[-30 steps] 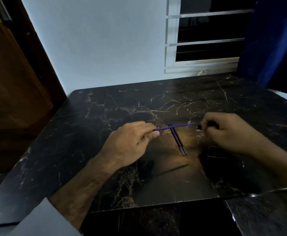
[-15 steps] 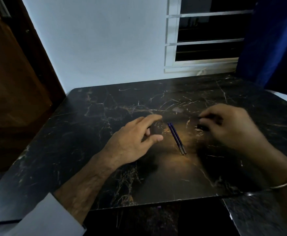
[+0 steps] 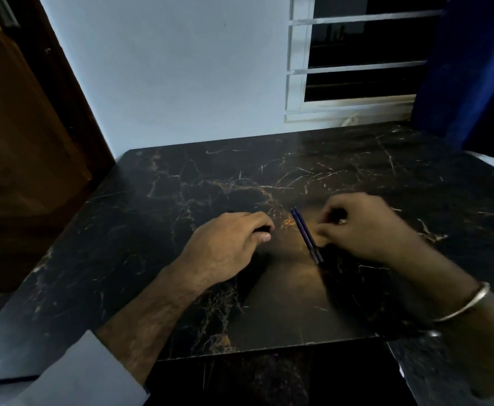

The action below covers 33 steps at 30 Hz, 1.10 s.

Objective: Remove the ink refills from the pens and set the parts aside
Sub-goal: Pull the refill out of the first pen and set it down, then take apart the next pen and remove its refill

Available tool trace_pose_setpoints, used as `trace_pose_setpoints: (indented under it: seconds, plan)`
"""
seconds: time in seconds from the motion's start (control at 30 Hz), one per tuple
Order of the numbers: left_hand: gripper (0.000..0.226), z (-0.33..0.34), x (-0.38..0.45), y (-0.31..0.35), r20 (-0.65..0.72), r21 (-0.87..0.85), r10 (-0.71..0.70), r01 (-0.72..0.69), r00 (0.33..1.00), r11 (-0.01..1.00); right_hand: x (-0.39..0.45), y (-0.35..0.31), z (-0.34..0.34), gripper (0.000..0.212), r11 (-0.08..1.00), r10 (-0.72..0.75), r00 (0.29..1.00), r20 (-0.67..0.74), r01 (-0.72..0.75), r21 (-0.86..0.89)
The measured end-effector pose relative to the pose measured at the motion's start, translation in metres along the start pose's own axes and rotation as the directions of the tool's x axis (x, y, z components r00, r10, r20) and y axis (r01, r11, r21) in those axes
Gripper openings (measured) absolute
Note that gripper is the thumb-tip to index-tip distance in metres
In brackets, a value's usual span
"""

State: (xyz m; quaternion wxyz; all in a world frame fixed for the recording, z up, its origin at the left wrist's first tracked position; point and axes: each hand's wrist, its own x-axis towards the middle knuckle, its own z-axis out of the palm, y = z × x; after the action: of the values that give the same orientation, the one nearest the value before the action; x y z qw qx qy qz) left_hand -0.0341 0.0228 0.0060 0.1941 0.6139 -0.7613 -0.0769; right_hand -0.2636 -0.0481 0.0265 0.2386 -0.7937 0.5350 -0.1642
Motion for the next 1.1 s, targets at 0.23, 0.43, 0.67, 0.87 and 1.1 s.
trace_pose_setpoints:
  seconds: [0.23, 0.43, 0.67, 0.87, 1.1]
  plan:
    - [0.031, 0.0, -0.003, 0.001, -0.047, -0.03, -0.017, 0.016, 0.999, 0.999, 0.014, -0.029, 0.027, 0.022, 0.993, -0.032, 0.996, 0.084, 0.041, -0.114]
    - [0.03, -0.003, -0.008, -0.001, -0.067, -0.028, -0.024, 0.022, 0.997, 0.999, 0.015, -0.037, 0.02, 0.016, 0.985, 0.043, 0.993, 0.107, -0.025, -0.171]
    - [0.03, -0.004, -0.01, 0.0, -0.059, -0.023, -0.029, 0.028, 0.998, 0.999, 0.015, -0.04, 0.014, 0.023, 0.962, 0.143, 0.98, 0.136, -0.105, -0.253]
    - [0.031, -0.006, -0.011, 0.002, -0.062, -0.025, -0.029, 0.027, 0.998, 0.999, 0.024, -0.044, 0.017, 0.014, 0.906, 0.133, 0.984, 0.119, -0.072, -0.418]
    - [0.032, -0.006, -0.013, 0.003, -0.059, -0.035, -0.029, 0.027, 0.998, 0.999, 0.03, -0.043, 0.01, 0.029, 0.932, 0.179, 0.977, 0.118, -0.13, -0.339]
